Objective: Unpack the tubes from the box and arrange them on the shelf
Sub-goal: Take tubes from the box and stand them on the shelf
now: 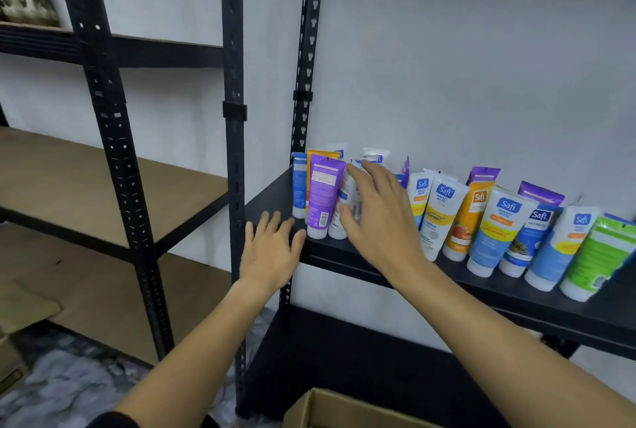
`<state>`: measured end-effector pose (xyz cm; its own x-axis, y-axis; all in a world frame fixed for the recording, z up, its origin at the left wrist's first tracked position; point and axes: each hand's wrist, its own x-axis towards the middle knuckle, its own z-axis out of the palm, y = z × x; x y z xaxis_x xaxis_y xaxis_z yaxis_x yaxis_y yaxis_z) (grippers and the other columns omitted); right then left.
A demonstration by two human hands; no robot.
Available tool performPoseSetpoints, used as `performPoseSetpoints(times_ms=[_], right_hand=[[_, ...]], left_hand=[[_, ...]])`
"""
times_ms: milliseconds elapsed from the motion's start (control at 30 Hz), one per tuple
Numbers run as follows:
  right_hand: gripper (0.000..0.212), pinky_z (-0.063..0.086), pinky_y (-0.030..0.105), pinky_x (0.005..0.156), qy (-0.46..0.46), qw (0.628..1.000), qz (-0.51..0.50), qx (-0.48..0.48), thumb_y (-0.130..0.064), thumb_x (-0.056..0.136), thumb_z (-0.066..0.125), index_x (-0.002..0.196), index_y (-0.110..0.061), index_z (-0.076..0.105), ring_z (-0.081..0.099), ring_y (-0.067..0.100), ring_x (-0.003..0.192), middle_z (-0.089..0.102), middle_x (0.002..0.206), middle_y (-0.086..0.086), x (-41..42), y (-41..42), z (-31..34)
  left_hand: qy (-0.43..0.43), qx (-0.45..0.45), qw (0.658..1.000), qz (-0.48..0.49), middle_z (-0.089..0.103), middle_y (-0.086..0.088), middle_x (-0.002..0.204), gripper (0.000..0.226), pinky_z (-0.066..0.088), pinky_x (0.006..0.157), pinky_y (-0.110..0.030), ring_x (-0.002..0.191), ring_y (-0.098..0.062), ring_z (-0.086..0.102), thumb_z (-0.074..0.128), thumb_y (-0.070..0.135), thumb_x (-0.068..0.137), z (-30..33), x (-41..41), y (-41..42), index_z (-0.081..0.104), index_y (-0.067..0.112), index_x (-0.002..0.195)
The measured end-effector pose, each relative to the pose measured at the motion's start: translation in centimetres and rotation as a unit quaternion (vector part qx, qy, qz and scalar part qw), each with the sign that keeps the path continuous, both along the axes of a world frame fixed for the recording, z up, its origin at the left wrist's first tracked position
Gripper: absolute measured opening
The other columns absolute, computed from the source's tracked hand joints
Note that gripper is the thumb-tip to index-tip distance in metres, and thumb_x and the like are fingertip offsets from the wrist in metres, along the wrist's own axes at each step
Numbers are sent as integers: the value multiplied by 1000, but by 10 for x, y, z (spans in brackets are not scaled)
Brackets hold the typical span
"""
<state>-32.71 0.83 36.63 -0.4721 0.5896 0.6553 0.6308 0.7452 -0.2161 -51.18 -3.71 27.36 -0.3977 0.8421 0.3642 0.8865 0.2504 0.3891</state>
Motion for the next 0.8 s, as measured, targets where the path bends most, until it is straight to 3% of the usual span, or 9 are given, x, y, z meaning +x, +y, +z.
performPoseSetpoints(times_ms=[133, 267, 467, 600, 700, 800], right_hand=[[62, 31, 40, 118, -17, 999, -9, -32, -32, 93, 61, 150, -21, 39, 30, 22, 145, 37, 155, 3, 38, -19, -46], [61, 31, 38, 119, -52, 994, -24, -92, -30, 92, 61, 149, -23, 41, 31, 19, 144, 36, 155, 0, 77, -37, -109], [56, 28, 34, 117, -130, 963, -73, -226, -36, 97, 55, 150, -28, 38, 29, 16, 145, 31, 158, -3, 130, -60, -204], [57, 26, 33, 119, -185, 927, -107, -309, -36, 98, 52, 152, -30, 34, 24, 15, 147, 26, 160, -4, 156, -64, -251], [58, 30, 34, 117, -203, 906, -127, -349, -38, 96, 54, 151, -30, 36, 29, 15, 144, 32, 157, -4, 167, -62, -277], [55, 29, 34, 114, -227, 884, -148, -380, -38, 94, 56, 146, -28, 42, 39, 18, 137, 42, 150, -3, 179, -60, -303]], left_hand=[[34, 26, 999, -14, 9, -3, 165, 66, 3, 123, -43, 153, -21, -2, 17, 54, 98, -23, 20, -23, 21, 23, 156], [-6, 65, 995, -79, 14, -1, 164, 57, 9, 124, -36, 152, -16, 10, 34, 41, 102, -59, 44, -44, 26, 21, 154], [-62, -61, 990, -110, 29, -4, 159, 46, 32, 115, -41, 144, -22, 31, 43, 36, 102, -136, 83, -63, 42, 20, 146], [-89, -148, 975, -140, 34, -3, 156, 47, 38, 111, -37, 139, -21, 39, 47, 34, 101, -177, 106, -65, 41, 22, 146], [-126, -186, 961, -164, 39, 1, 149, 53, 45, 101, -34, 133, -19, 43, 49, 28, 100, -200, 123, -63, 33, 23, 150], [-127, -232, 947, -180, 49, 0, 137, 48, 44, 101, -35, 126, -21, 49, 46, 34, 98, -224, 132, -57, 41, 25, 144]])
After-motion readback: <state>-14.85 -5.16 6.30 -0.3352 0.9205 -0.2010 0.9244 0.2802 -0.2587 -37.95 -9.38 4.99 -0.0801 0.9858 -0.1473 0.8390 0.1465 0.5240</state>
